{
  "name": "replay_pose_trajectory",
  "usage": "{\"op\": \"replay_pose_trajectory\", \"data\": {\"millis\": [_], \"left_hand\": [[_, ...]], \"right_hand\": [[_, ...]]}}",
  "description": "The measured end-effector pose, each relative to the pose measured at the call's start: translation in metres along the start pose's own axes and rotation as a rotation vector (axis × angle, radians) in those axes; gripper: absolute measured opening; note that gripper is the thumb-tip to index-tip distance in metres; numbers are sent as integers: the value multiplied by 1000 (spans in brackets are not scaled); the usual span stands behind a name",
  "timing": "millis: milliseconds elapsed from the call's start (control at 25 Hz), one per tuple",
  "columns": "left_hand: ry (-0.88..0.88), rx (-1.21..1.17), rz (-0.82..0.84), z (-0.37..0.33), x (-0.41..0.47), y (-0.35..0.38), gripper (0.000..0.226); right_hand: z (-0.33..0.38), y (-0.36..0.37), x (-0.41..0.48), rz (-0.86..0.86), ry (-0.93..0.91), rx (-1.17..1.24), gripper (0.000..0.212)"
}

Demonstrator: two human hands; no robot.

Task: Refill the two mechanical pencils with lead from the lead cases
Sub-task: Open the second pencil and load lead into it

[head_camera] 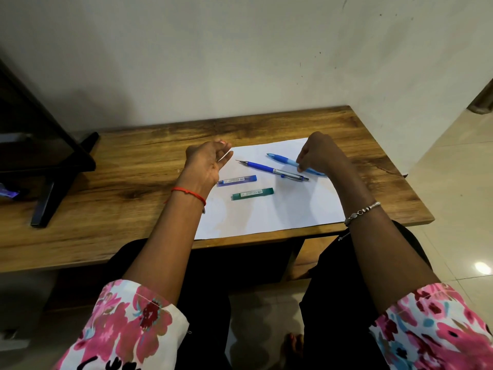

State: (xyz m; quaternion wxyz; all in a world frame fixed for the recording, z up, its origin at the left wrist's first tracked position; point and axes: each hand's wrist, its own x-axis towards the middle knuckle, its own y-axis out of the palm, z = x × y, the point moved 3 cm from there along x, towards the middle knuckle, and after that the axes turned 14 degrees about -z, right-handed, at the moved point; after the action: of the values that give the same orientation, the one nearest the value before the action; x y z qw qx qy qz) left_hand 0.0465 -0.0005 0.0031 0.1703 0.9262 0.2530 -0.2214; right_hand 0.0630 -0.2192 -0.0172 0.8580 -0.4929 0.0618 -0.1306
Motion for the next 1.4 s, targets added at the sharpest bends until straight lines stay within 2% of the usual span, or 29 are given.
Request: {"op": "replay_pose_trajectory", "data": {"millis": [40, 200, 280, 320, 360, 400, 480, 560, 600, 680, 800, 960, 1120, 1400], "left_hand": [[-3, -2, 4, 0, 0, 1, 5], [-25, -6, 10, 0, -2, 0, 27], [53, 35, 10, 0, -4, 1, 29], [192, 90, 9, -2, -5, 2, 31], [427, 205, 5, -8, -6, 3, 34], [726, 358, 28, -13, -9, 7, 38], [1278, 681, 181, -11, -23, 18, 44], [1638, 916, 246, 0, -32, 23, 41], [1730, 942, 208, 3, -35, 23, 38], [1670, 878, 186, 3, -35, 21, 29], [1423, 801, 256, -1, -32, 20, 22], [1253, 769, 306, -3, -35, 23, 19], [1253, 708, 305, -5, -39, 27, 22], [1255, 734, 308, -2, -41, 32, 27]], "right_hand": [[0, 0, 1, -4, 1, -4, 47], [-2, 1, 2, -23, 10, -5, 43], [0, -3, 1, -67, -13, 53, 33], [5, -8, -2, -88, -54, 116, 26], [12, -13, -6, -92, -103, 206, 20], [19, -17, -12, -76, -140, 326, 15], [32, -22, -24, 21, -143, 613, 12], [40, -21, -29, 113, -131, 846, 13], [42, -20, -30, 136, -119, 932, 13], [44, -20, -29, 130, -63, 1078, 9], [41, -20, -26, 96, 44, 1263, 4], [38, -20, -24, 67, 138, 1321, 10], [37, -20, -24, 5, 247, 1383, 11], [40, -20, -29, -57, 360, 1432, 16]]}}
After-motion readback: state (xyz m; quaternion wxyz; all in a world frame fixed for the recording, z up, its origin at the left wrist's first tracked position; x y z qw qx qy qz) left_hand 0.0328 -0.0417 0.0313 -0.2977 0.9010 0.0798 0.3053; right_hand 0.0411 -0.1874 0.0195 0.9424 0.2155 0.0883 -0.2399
